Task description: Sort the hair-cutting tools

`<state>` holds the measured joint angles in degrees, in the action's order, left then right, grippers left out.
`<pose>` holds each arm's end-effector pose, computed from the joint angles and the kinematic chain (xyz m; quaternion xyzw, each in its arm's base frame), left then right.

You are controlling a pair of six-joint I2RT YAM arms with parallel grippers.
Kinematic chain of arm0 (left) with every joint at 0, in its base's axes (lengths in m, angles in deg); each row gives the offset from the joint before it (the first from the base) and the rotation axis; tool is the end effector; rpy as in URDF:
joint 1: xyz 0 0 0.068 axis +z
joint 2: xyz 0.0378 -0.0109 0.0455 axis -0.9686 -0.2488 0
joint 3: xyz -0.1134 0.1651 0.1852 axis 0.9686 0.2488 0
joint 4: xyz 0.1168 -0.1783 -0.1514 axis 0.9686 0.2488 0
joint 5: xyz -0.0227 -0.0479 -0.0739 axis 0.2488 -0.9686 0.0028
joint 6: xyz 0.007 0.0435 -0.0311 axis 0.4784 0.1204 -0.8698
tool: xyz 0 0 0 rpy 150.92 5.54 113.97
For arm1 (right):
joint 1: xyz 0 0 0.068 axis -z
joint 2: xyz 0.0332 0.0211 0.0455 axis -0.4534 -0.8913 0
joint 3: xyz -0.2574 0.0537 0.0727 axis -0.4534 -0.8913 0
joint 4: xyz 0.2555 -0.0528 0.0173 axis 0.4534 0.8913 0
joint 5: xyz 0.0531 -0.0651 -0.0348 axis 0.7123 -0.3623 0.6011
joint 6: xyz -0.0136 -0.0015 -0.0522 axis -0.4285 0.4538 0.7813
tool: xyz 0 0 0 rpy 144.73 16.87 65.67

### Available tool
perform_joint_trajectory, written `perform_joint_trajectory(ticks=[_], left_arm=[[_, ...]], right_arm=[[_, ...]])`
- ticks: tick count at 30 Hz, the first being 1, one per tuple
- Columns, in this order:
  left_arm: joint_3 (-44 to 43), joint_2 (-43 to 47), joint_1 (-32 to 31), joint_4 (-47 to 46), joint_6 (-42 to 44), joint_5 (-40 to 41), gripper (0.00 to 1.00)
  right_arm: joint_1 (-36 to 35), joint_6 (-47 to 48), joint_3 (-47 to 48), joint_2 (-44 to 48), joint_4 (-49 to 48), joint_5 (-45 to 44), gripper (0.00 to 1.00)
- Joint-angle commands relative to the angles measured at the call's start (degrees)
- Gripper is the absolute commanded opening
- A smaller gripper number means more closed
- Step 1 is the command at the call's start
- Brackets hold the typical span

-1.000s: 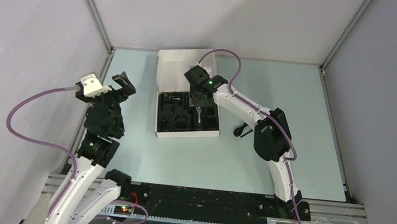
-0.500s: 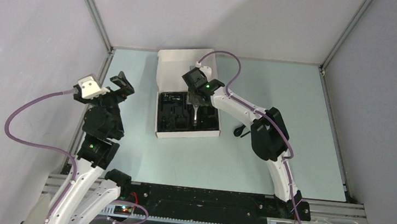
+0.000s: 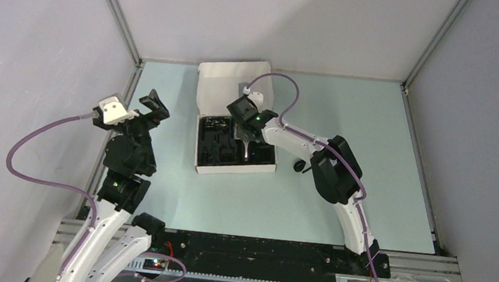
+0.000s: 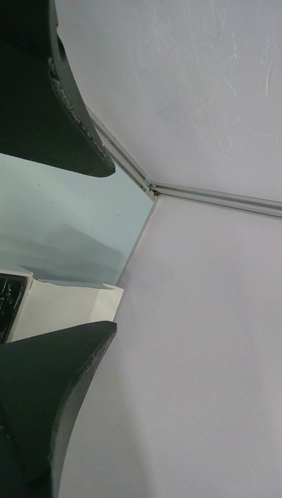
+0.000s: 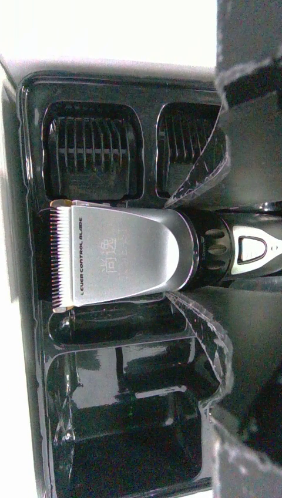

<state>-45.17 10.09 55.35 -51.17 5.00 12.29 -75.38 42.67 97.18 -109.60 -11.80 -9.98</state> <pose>0.1377 -0.0254 0.3712 -0.2147 0.5895 0.0381 0.7778 0.3331 0.3549 0.2047 -0.0477 0.9332 0.0683 0.3495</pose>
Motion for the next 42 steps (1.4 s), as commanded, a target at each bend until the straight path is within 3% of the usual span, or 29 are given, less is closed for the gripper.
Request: perform_joint_trajectory(ticks=[1, 8, 11, 15, 23, 25, 32, 42], left_arm=[[0.5, 0.2, -0.4, -2.5, 0.9, 0.0, 1.0], [0.4, 0.1, -0.4, -2.3, 0.8, -0.3, 1.0], [0.4, 0.1, -0.3, -2.3, 0.9, -0.3, 1.0], [0.5, 0.3, -0.3, -2.3, 1.2, -0.1, 1.0], [0.5, 0.3, -0.3, -2.4, 1.3, -0.2, 1.0], [0.4, 0.4, -0.3, -2.2, 1.3, -0.2, 1.0], [0.4, 0.4, -0.3, -2.0, 1.0, -0.5, 1.0], [0.2, 0.2, -1.2, -1.6, 0.9, -0.6, 1.0]], right_arm=[[-0.6, -0.9, -0.9, 2.6, -0.7, -0.3, 0.52], [-0.6, 1.0, 0.1, 4.2, 0.4, -0.2, 0.69], [-0.6, 1.9, 0.9, 4.9, 1.4, -1.3, 0.69], [-0.6, 3.1, 1.3, 5.8, 1.6, -1.8, 0.63], [0.4, 3.1, 1.1, 5.7, 1.9, -0.3, 0.36], [1.3, 2.3, 0.7, 6.4, 2.9, -0.1, 0.33], [5.2, 0.3, -8.6, 17.2, 4.8, -1.2, 0.33], [20.8, -3.6, -27.9, 33.4, 11.4, -3.7, 0.35]])
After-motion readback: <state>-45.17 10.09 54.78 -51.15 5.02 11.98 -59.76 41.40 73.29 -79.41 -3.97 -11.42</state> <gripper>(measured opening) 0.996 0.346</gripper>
